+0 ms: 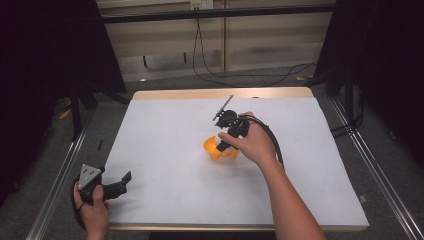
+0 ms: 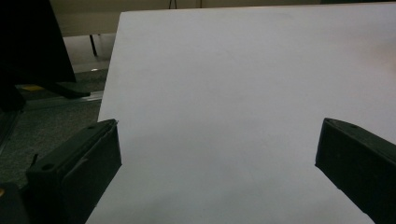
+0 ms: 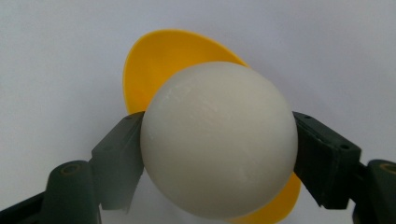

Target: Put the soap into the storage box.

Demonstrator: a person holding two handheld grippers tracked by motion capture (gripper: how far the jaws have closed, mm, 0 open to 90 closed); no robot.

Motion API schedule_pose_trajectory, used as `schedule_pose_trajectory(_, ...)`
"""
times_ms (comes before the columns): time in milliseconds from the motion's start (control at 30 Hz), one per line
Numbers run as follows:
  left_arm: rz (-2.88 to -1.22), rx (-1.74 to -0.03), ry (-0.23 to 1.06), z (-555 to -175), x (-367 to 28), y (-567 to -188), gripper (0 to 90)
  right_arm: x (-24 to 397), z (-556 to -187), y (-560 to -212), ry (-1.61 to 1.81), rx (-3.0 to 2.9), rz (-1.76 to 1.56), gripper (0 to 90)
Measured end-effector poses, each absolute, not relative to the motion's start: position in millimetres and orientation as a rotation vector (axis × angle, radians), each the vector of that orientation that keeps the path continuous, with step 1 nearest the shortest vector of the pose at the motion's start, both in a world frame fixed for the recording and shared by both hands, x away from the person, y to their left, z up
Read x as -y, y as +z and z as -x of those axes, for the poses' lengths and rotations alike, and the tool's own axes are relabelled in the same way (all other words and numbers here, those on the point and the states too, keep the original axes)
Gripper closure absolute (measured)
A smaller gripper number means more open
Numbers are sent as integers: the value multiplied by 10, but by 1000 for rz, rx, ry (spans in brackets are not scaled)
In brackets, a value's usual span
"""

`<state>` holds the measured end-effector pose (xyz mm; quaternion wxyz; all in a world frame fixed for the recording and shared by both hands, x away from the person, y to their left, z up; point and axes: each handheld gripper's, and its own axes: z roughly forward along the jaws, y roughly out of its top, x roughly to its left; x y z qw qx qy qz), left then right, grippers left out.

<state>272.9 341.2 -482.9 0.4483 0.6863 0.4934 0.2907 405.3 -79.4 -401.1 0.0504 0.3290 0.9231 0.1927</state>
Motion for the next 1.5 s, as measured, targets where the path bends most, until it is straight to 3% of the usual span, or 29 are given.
schedule_pose_trajectory(1500, -1699, -1221, 717, -2731, -3423, -4829, 0, 850, -4059, -3997, 605, -2802, -1052, 235)
